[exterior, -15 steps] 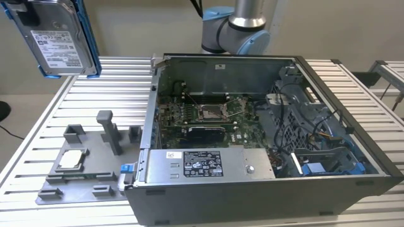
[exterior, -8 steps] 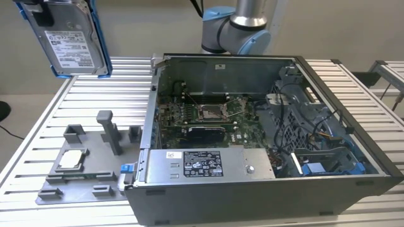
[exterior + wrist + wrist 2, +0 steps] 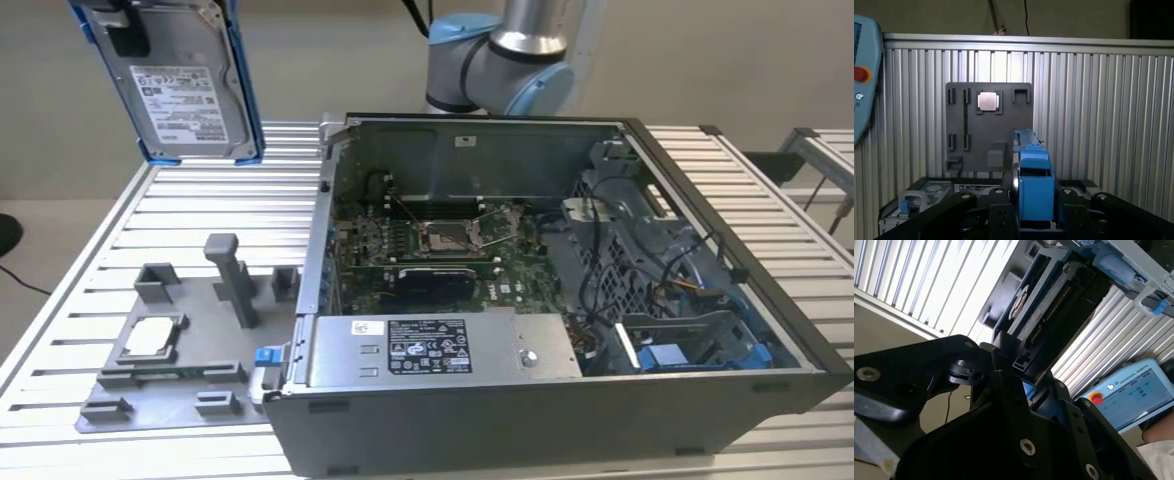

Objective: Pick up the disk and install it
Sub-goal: 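Pick up the disk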

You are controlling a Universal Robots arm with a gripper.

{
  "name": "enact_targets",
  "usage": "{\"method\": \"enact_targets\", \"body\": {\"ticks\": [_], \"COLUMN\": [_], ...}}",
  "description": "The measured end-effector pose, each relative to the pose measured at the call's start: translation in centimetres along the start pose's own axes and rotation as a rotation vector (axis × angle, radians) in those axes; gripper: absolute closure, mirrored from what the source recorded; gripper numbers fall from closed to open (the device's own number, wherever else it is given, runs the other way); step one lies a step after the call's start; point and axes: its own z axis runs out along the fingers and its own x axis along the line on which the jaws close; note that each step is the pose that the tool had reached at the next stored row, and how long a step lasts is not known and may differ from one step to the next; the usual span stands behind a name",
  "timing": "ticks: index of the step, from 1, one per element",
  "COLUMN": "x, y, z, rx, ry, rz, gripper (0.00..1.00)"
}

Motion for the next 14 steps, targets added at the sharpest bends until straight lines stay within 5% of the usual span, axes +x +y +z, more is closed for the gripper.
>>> {"method": "enact_targets", "body": {"ticks": [14], "x": [0.05], "y": [-5.01], "z": [-0.11], "rx": [0.0001], "ry": [0.0], "rz": [0.0], "gripper": [1.0]}}
